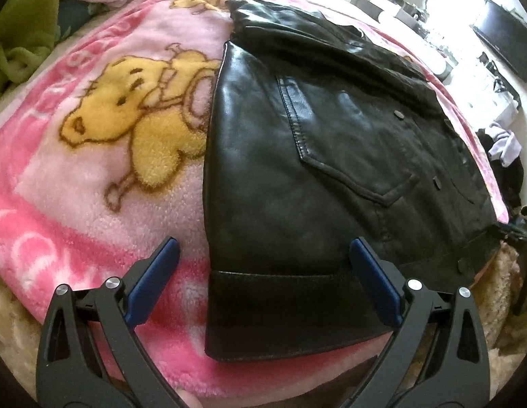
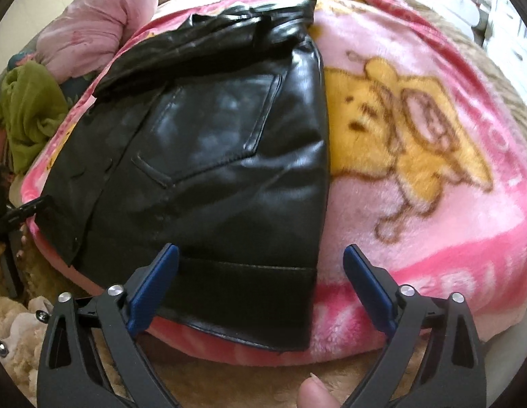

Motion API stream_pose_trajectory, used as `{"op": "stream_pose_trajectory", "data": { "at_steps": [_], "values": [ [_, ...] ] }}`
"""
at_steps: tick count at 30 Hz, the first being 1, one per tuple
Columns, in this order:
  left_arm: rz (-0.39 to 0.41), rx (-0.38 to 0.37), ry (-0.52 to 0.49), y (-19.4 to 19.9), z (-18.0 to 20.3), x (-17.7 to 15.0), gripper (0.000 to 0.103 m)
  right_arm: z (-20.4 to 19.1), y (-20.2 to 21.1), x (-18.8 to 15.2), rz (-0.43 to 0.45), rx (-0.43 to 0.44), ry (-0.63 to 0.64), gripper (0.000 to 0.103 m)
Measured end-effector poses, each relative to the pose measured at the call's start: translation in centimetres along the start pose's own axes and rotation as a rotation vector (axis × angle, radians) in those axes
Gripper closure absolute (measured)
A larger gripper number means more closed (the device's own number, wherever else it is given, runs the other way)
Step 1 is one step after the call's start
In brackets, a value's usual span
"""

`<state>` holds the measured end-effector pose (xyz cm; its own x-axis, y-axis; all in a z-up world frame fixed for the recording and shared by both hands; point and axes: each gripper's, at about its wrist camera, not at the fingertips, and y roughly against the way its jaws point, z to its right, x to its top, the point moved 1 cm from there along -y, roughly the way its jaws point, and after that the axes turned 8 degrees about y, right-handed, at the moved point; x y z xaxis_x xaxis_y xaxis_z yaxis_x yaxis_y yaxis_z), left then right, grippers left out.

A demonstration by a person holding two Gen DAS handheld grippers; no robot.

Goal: Fold large clothes
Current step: 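Move both grippers to the jacket hem and grasp it, then lift the hem with both grippers and fold it toward the collar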

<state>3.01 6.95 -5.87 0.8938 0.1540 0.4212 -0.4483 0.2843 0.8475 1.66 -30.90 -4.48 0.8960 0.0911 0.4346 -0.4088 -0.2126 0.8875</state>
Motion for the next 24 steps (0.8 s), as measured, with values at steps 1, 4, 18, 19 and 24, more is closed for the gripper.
{"op": "stream_pose_trajectory", "data": {
  "at_steps": [1,4,18,19,24],
  "values": [
    [0.001,-0.001,0.003,-0.1,0.0,0.0,0.009,0.0,0.0,-0.2,0.005,0.003,0.002,0.019],
    [0.005,0.0,0.003,-0.2,0.0,-0.1,0.012,0.0,0.2,-0.5,0.014,0.037,0.006,0.038],
    [0.066,-0.054,0.038,1.6,0.5,-0.2,0.091,0.2,2.9,-1.0,0.201,0.121,-0.031,0.086],
    [0.069,-0.064,0.038,1.8,0.5,-0.1,0.093,0.2,3.6,-1.1,0.237,0.142,-0.041,0.087],
    [0.113,-0.132,0.036,4.6,0.5,0.7,0.097,0.1,5.9,-1.5,0.322,0.204,-0.077,0.088]
  ]
}}
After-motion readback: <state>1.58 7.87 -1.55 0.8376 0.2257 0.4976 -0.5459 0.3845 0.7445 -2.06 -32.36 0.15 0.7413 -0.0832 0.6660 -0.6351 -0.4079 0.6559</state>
